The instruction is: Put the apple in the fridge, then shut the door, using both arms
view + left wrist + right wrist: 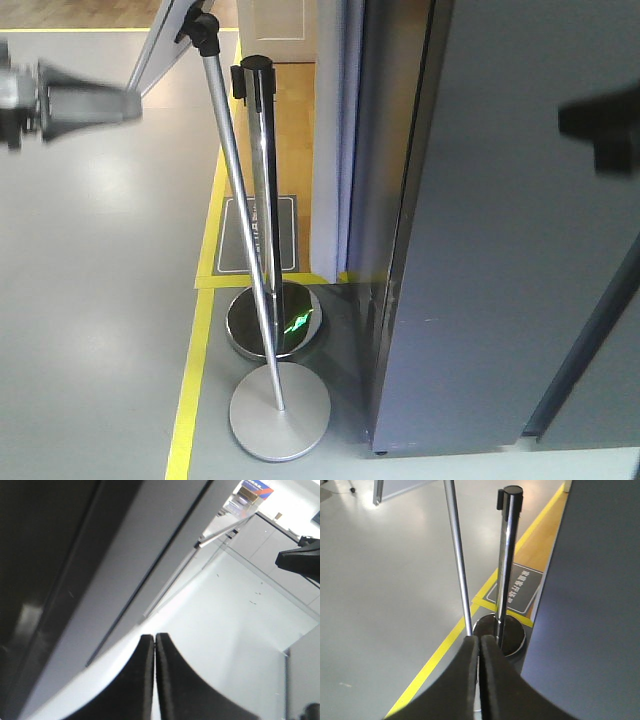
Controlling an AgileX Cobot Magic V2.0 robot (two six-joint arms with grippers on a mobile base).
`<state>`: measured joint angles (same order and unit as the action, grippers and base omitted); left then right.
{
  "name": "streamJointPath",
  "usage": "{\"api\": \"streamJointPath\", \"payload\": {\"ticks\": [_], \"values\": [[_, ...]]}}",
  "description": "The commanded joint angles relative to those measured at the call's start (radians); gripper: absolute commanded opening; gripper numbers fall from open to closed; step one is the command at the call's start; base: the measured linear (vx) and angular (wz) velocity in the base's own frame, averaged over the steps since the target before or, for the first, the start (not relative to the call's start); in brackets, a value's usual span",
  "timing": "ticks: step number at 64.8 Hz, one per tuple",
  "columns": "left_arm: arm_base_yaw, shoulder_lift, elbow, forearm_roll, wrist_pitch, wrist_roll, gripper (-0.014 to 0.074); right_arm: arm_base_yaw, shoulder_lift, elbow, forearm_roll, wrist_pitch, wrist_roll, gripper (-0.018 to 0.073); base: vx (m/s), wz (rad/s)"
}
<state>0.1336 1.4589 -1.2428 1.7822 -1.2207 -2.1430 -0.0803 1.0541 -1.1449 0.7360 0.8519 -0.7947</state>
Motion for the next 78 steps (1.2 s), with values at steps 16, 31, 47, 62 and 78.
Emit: {"api": "streamJointPath", "payload": {"ticks": [16, 31, 47, 62, 78], "values": [[-0.005, -0.452, 0.560, -0.002, 0.158, -0.008, -0.0007, -0.001, -0.315, 0.319, 0.039, -0.105, -0.051, -0.0005, 0.00, 0.00], [-0.005, -0.855, 0.977, -0.037, 0.333, -0.008, -0.0007, -0.001, -0.488, 0.553, 0.040, -0.101, -0.050, -0.0005, 0.00, 0.00], [-0.005, -1.093, 1.128, -0.219, 0.384, -0.008, -0.0007, -0.001, -0.531, 0.627, 0.038, -0.089, -0.050, -0.0005, 0.00, 0.00], [-0.005, -1.106, 1.128, -0.329, 0.405, -0.008, -0.0007, -0.001, -0.531, 0.627, 0.038, -0.085, -0.050, -0.0005, 0.00, 0.00], [-0.005, -1.106, 1.128, -0.332, 0.335, -0.008, -0.0007, -0.001, -0.531, 0.627, 0.038, -0.075, -0.050, -0.0005, 0.00, 0.00]]}}
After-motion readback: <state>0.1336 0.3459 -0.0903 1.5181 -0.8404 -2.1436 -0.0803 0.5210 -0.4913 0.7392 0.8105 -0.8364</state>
